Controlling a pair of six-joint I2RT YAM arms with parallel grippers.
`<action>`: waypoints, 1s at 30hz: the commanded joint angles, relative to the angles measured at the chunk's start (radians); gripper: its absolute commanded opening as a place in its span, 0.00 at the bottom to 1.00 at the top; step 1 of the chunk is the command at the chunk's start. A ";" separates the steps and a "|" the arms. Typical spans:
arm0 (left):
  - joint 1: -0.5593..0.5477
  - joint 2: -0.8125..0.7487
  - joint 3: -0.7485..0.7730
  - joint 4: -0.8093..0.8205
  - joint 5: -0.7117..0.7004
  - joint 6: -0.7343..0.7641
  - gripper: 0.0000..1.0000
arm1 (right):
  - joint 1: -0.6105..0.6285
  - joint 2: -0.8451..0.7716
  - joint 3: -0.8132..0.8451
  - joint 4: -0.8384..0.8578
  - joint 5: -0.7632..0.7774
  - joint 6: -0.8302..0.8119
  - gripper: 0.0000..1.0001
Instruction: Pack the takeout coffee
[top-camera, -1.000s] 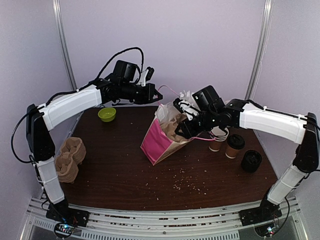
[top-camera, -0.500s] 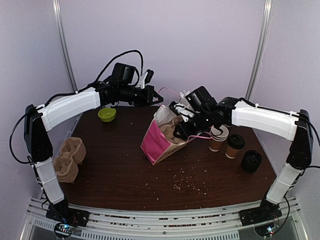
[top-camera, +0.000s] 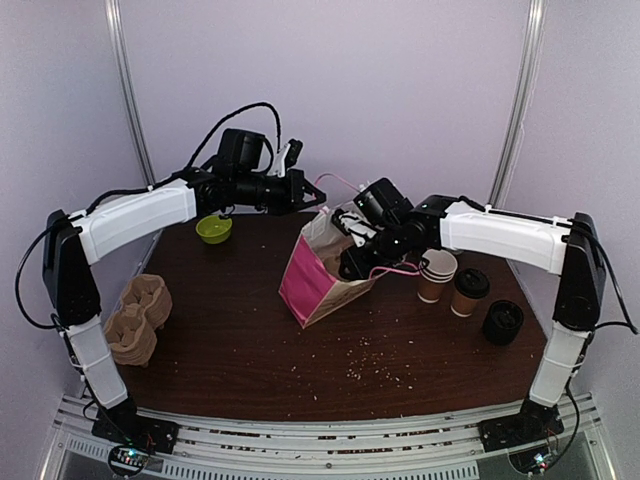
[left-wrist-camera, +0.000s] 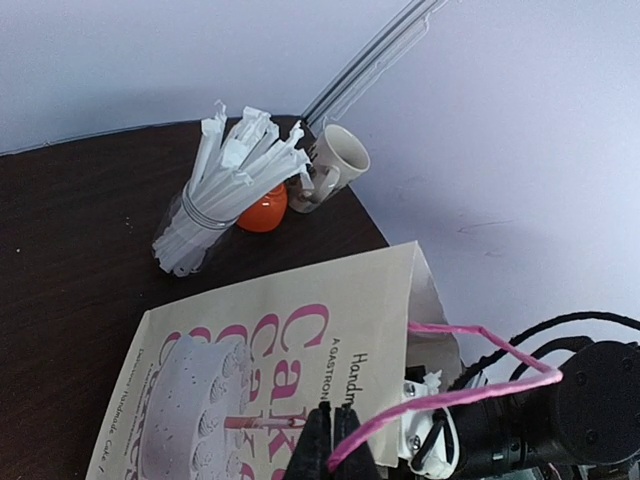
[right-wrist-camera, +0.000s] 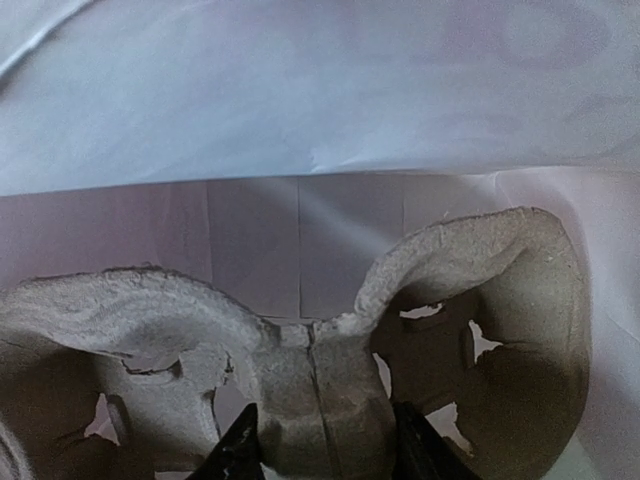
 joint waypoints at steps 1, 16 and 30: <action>0.000 -0.025 -0.011 0.056 0.046 -0.023 0.00 | 0.006 0.046 0.049 0.018 0.018 0.063 0.42; 0.002 -0.070 -0.010 -0.018 0.040 0.086 0.75 | 0.005 0.145 0.167 -0.100 0.010 0.089 0.43; 0.002 -0.336 -0.226 -0.066 -0.272 0.237 0.98 | 0.004 0.278 0.375 -0.317 0.000 0.085 0.44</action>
